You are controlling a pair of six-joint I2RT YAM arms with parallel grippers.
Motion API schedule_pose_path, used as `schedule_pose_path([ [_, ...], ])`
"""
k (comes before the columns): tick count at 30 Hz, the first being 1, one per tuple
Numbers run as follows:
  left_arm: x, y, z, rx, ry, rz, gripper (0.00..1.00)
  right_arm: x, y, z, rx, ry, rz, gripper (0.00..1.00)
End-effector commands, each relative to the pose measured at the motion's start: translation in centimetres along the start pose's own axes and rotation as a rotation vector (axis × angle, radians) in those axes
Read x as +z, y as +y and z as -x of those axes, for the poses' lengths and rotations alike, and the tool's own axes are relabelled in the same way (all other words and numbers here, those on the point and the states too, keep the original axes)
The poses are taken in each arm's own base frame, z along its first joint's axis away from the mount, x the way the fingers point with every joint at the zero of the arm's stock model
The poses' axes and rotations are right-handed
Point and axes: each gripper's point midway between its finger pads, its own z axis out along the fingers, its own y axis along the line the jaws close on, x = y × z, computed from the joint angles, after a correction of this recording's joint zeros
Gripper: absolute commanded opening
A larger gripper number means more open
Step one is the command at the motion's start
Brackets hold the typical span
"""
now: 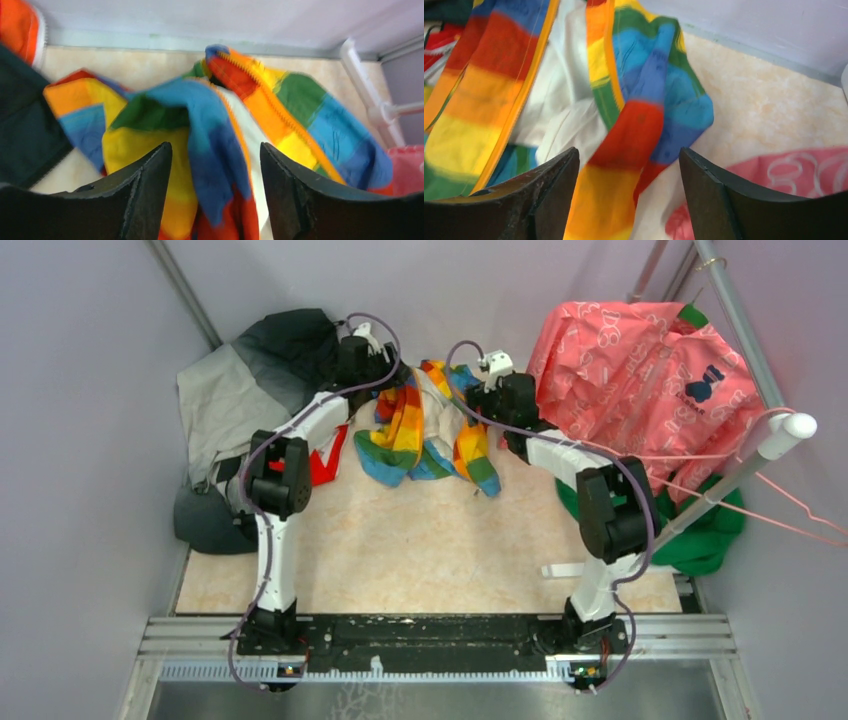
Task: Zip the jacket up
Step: Move the jacket to the center of the board.
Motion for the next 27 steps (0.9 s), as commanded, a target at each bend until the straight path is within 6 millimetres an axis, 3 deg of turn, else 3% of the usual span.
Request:
schedule_pose_path([
  [1,-6.7,-4.2,8.6,0.174,-0.214,-0.025,0.75,-5.9,2.1,5.1,-0.107,-0.104,0.119,0.77],
  [3,-10.0,-4.8,9.9,0.249,-0.248,-0.014,0.81,-8.3,3.9,4.1,-0.155,-0.086,0.233,0.79],
  [6,-15.3,-5.6,8.9,0.291,-0.239,-0.043,0.88,-11.6,6.9,1.3,-0.178,-0.031,0.429,0.8],
  [8,-17.8,-5.9,6.1,0.285,-0.187,-0.098,0.89,-13.2,8.4,-1.1,-0.181,0.026,0.534,0.8],
  [10,-19.7,-5.2,1.5,0.263,-0.103,-0.144,0.9,-13.9,9.0,-3.4,-0.182,0.098,0.587,0.81],
  [15,-23.7,-5.4,-5.6,0.251,-0.001,-0.294,0.89,-13.2,8.0,-8.0,-0.201,0.221,0.58,0.81],
  [20,-23.9,-4.4,-9.8,0.372,-0.003,-0.32,0.89,-11.8,6.4,-10.6,-0.234,0.286,0.508,0.81],
  [27,-19.1,-2.9,-14.2,0.54,0.098,-0.235,0.89,-10.7,4.7,-11.6,-0.26,0.306,0.413,0.81],
])
